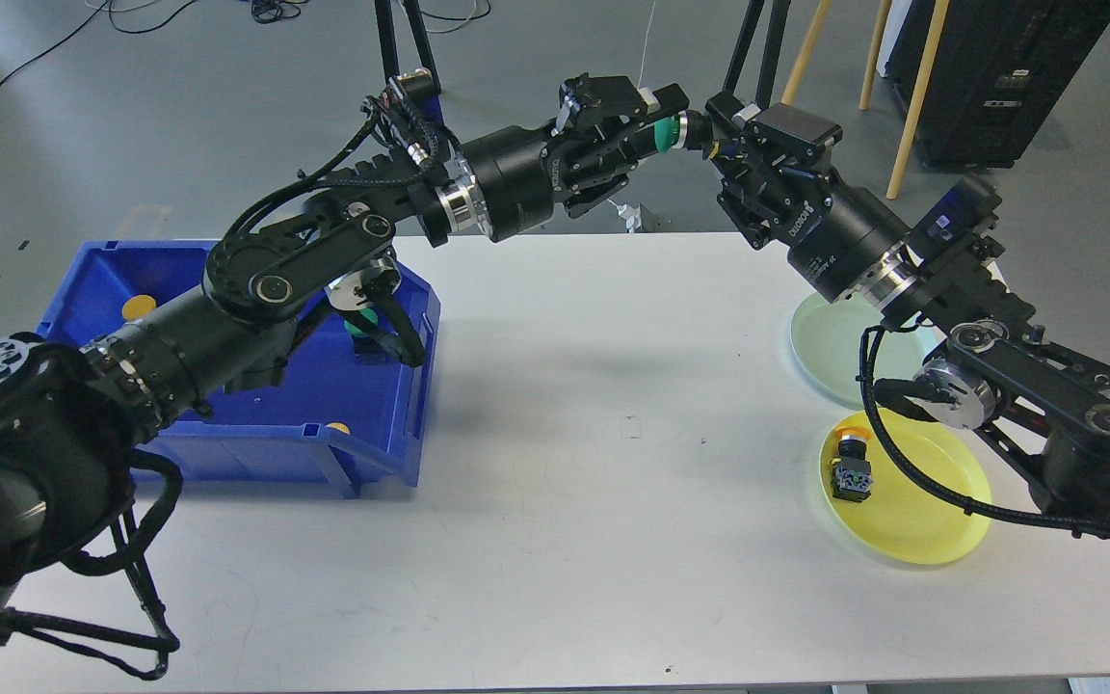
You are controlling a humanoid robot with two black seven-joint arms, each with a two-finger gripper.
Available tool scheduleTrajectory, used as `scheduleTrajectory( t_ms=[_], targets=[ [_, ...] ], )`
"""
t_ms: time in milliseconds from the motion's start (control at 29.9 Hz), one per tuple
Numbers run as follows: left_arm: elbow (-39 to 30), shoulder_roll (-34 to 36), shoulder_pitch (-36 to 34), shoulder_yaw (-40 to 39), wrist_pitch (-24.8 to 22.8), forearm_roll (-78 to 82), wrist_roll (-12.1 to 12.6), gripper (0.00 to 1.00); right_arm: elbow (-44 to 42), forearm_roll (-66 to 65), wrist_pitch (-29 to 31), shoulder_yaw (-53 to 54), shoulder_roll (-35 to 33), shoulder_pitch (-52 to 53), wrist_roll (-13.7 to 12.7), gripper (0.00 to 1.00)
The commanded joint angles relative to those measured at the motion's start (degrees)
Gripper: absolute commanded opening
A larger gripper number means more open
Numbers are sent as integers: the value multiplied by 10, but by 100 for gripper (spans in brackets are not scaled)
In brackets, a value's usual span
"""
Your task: Pass button and place on color plate
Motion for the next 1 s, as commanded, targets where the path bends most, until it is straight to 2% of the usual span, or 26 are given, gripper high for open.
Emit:
scheduleTrajectory(
  t_ms=[0,33,201,267,368,468,635,668,702,769,802,835,969],
  targets=[
    [0,6,0,0,0,-20,0,94,-1,6,-10,6,-3,-4,0,1],
    [0,9,0,0,0,-24,0,99,-1,9,-16,9,-4,-8,0,1],
    [-1,47,-4,-11,0,-40,0,99,-4,89,-34,66,-7,-66,-4,0],
    [-4,78,-6,-12,0,-40,0,99,-7,174,-68,79,-5,-99,-37,0],
    [-9,130,-9,-12,0,-41,0,99,-48,299,-154,76,-1,-124,-120,1],
    [-12,165,-9,-12,0,-41,0,99,-130,365,-188,73,2,-127,-185,1],
    [-31,186,-9,-12,0,-41,0,99,-204,380,-182,75,36,-121,-223,3],
    [-39,189,-8,-12,0,-41,0,99,-214,380,-183,74,38,-118,-240,9],
    [-43,190,-6,-12,0,-41,0,99,-226,381,-183,74,43,-112,-257,24],
    [-45,190,-5,-12,0,-41,0,99,-246,379,-185,73,61,-98,-276,62],
    [-45,190,-4,-12,0,-41,0,99,-251,378,-182,74,66,-96,-278,85],
    [-45,190,-3,-12,0,-41,0,99,-251,378,-182,74,66,-95,-279,100],
    [-44,199,2,-16,0,-42,0,99,-239,380,-175,75,66,-90,-279,100]
  ],
)
